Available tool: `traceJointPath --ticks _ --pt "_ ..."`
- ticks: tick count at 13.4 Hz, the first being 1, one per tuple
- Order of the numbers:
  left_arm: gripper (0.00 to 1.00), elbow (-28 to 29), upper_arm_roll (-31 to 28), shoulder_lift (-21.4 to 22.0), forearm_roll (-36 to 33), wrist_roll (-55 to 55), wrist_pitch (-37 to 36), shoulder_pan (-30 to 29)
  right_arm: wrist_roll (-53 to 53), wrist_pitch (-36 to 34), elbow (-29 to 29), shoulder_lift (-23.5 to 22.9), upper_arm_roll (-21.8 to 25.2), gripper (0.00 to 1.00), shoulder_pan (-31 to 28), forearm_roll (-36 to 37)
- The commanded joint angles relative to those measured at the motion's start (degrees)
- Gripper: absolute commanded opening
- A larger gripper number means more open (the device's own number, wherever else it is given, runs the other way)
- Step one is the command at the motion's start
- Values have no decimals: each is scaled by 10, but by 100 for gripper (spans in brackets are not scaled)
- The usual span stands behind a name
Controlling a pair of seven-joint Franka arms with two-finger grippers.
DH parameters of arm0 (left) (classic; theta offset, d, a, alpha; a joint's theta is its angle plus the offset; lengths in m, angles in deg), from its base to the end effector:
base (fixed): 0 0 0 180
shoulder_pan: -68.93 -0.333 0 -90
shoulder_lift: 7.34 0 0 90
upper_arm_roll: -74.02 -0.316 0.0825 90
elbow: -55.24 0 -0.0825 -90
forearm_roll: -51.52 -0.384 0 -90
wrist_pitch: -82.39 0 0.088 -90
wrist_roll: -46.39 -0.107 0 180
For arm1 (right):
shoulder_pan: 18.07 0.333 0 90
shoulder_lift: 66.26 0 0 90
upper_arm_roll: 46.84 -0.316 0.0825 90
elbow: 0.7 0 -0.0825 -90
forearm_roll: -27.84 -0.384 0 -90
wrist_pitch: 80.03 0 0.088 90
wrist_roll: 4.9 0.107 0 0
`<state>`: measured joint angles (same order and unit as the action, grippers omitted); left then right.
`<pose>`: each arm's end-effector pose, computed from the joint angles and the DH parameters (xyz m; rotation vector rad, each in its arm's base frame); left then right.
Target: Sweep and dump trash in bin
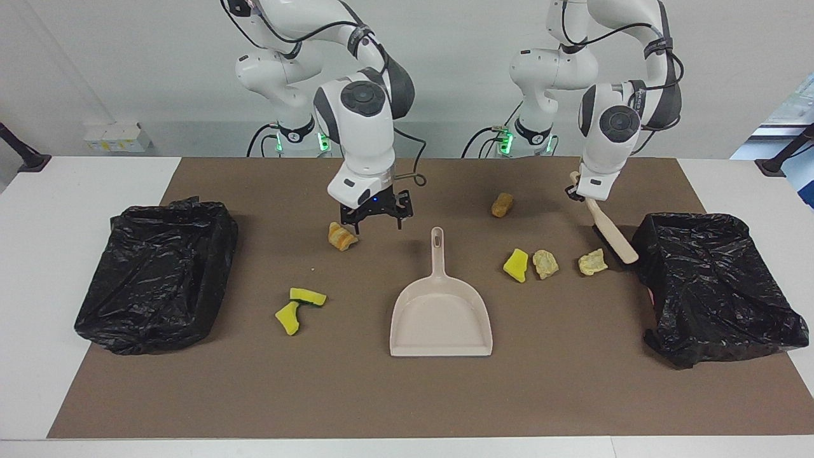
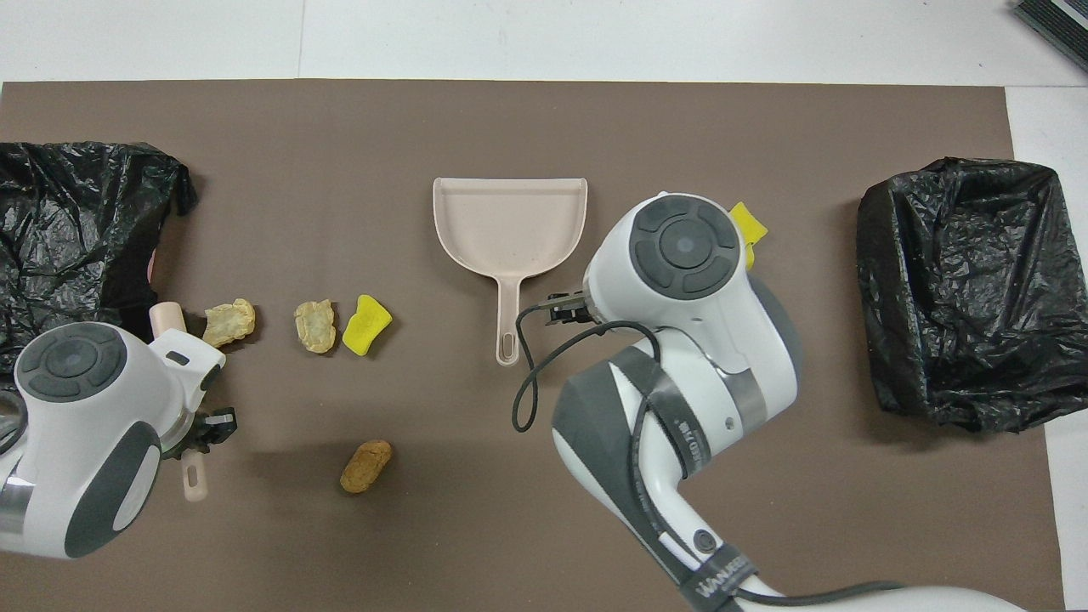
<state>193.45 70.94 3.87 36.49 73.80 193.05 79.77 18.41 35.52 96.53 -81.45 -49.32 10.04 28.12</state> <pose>0.4301 -0.0406 0.3679 -2.8160 -0.2998 0.2906 0.5544 0.3248 0.4443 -3.1035 -0.1977 -0.0713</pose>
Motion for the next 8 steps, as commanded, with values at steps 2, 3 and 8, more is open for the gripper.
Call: traceJointPath --ticks 2,3,8 --pt "0 10 0 11 7 -81 11 29 71 40 -36 -54 3 91 42 -4" --pt "0 10 0 11 24 -90 15 48 95 42 -57 -79 6 91 57 -1" --pt "0 1 0 6 66 -108 25 109 116 108 -60 -120 4 71 81 39"
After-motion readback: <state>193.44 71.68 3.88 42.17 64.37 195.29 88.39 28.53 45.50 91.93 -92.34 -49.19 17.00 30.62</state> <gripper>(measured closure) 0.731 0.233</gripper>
